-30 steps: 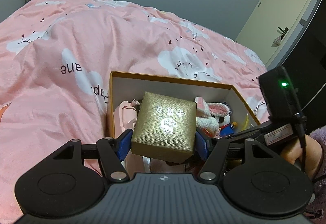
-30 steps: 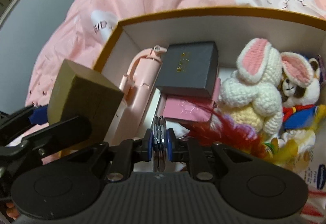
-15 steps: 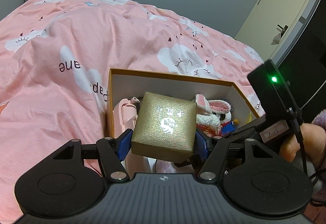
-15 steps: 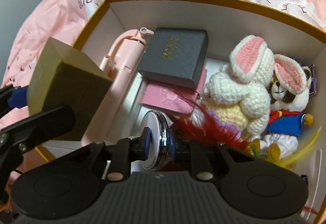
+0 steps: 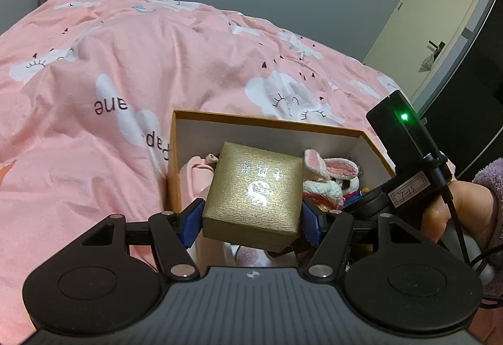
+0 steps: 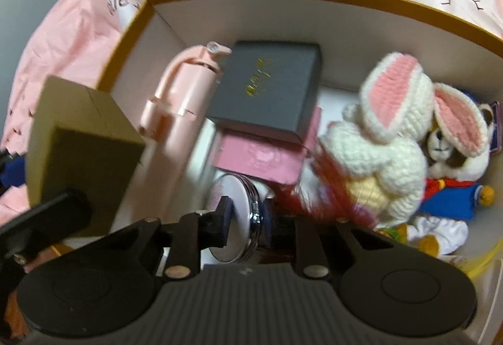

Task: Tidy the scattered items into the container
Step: 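Lower the compact mirror into the box and open the right gripper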

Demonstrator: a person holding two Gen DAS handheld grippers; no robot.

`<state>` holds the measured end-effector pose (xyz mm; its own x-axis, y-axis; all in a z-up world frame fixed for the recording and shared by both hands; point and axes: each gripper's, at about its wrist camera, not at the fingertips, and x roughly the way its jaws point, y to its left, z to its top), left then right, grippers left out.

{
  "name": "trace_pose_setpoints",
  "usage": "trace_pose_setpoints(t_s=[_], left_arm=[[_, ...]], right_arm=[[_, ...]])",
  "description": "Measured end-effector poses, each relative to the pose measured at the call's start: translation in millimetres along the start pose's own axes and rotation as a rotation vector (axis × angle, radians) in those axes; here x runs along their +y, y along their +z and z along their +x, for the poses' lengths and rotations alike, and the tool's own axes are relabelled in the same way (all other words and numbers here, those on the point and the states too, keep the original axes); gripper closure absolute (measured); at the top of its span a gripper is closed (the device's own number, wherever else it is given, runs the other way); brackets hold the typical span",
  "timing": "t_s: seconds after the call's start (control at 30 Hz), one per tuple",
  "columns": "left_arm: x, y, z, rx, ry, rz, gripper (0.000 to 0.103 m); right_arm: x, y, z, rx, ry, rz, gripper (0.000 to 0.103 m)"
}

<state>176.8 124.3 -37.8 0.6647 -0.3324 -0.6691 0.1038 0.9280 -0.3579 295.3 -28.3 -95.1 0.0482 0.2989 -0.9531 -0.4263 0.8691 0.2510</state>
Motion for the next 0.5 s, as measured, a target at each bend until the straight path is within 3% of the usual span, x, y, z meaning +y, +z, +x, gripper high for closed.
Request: trace_pose_setpoints(t_s=[0.5], left_arm=[[-16.5,-3.0,26.8,0.102,-0.065,-0.034,0.029]], right_arm=[[-10.4,-15.4,-29.2,-0.056,-0.043,-0.084,0.076]])
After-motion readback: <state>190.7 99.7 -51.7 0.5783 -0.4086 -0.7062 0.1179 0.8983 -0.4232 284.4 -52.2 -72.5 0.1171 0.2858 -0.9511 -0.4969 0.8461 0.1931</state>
